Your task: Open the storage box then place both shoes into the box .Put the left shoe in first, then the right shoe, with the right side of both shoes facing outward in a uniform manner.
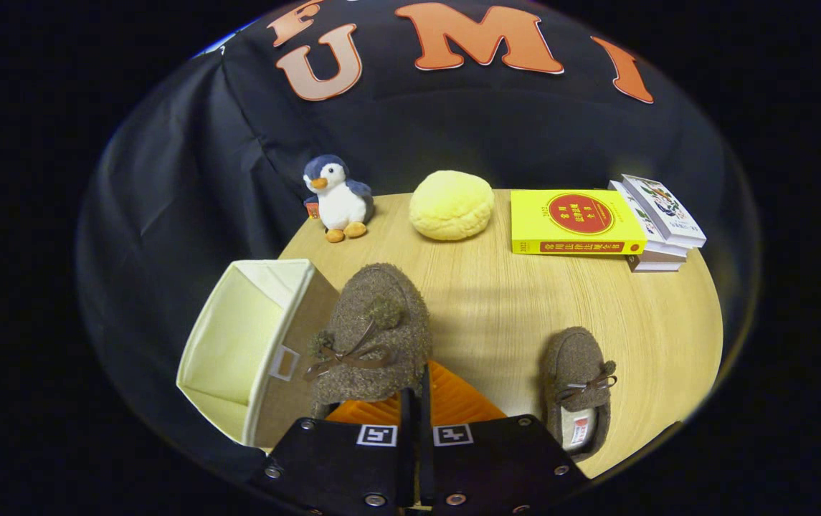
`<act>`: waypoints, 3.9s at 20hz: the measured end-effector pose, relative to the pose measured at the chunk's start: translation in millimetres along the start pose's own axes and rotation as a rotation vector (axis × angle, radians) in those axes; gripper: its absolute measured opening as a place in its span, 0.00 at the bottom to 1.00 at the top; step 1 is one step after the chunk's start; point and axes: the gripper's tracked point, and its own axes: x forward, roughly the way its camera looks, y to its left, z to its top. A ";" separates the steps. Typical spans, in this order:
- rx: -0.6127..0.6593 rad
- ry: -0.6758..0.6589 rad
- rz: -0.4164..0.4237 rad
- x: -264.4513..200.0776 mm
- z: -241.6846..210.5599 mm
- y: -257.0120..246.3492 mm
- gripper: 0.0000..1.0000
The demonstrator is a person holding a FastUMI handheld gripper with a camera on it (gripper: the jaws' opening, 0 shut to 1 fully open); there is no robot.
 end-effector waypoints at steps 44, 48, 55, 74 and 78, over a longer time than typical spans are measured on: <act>0.057 0.355 0.285 48.0 -30.6 227.7 0.41; 0.094 0.233 0.319 12.3 -2.2 192.0 0.64; 0.065 0.098 0.275 -25.5 11.9 86.5 0.93; 0.016 0.141 -0.006 -33.6 -87.1 -188.5 0.96; -0.054 0.164 -0.044 -7.5 -109.7 -218.2 0.88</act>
